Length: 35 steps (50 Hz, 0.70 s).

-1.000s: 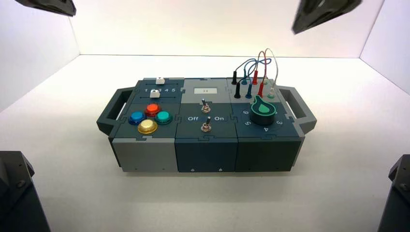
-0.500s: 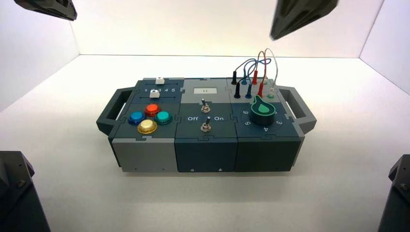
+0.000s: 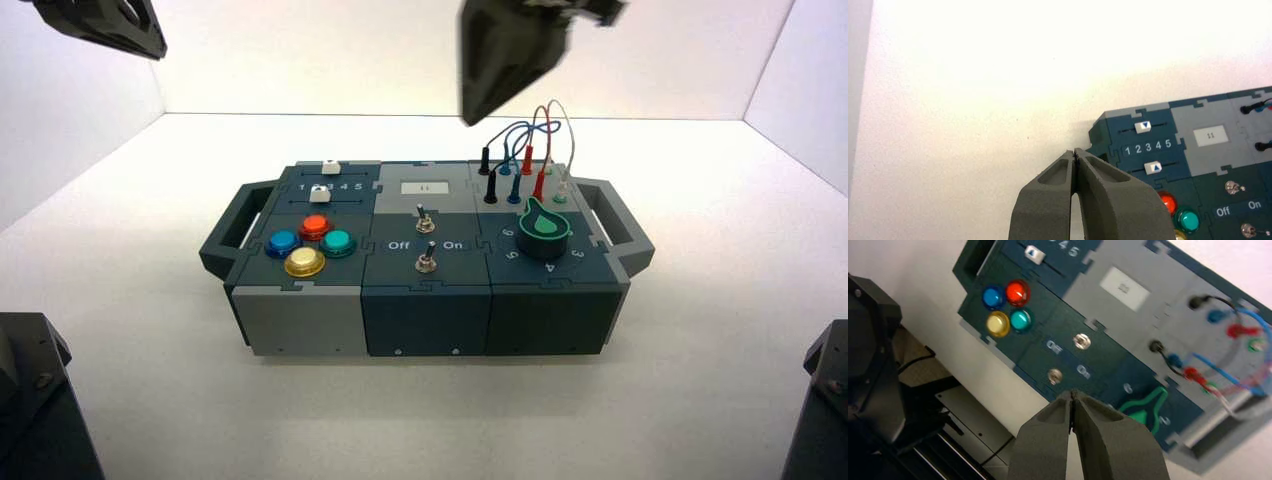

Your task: Flip the top switch on with the right gripper.

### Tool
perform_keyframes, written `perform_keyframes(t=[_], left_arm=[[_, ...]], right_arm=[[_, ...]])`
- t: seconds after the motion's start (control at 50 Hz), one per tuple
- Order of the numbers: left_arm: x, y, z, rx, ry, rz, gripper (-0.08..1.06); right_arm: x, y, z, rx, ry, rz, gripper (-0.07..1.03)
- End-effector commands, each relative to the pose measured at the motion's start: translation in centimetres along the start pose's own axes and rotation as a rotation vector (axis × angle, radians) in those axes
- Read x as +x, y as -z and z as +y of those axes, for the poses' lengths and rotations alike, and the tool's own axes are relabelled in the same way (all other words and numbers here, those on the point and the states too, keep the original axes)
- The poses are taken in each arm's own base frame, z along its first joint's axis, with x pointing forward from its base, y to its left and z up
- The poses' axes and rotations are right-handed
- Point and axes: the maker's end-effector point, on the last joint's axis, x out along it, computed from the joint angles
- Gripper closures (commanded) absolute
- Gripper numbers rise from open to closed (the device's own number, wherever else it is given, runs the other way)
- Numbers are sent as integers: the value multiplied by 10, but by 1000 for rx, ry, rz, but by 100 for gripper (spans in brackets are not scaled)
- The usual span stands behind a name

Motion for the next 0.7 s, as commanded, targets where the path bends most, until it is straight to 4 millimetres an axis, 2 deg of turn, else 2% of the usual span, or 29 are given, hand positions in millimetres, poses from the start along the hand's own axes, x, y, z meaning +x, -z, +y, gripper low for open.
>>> perform_keyframes(t=[0.02,0.2,0.38,0.58,0.7], left_arm=[[-4,-14,-4,6,9,-24,101],[-3,-13,-9,21,20,-21,101],[0,-9,-21,55,50,0,101],[13,0,-41,117,95,67,101],[25,11,-43,129,92,150,101]], right_arm=[[3,-18,15,-24,-19,-12,99],[25,-28,27,-48,-18,35,99],[42,-33,28,-39,-16,68,99],[44,-36,28,-39,-17,67,99],[41,-41,30,-40,-21,41,99]])
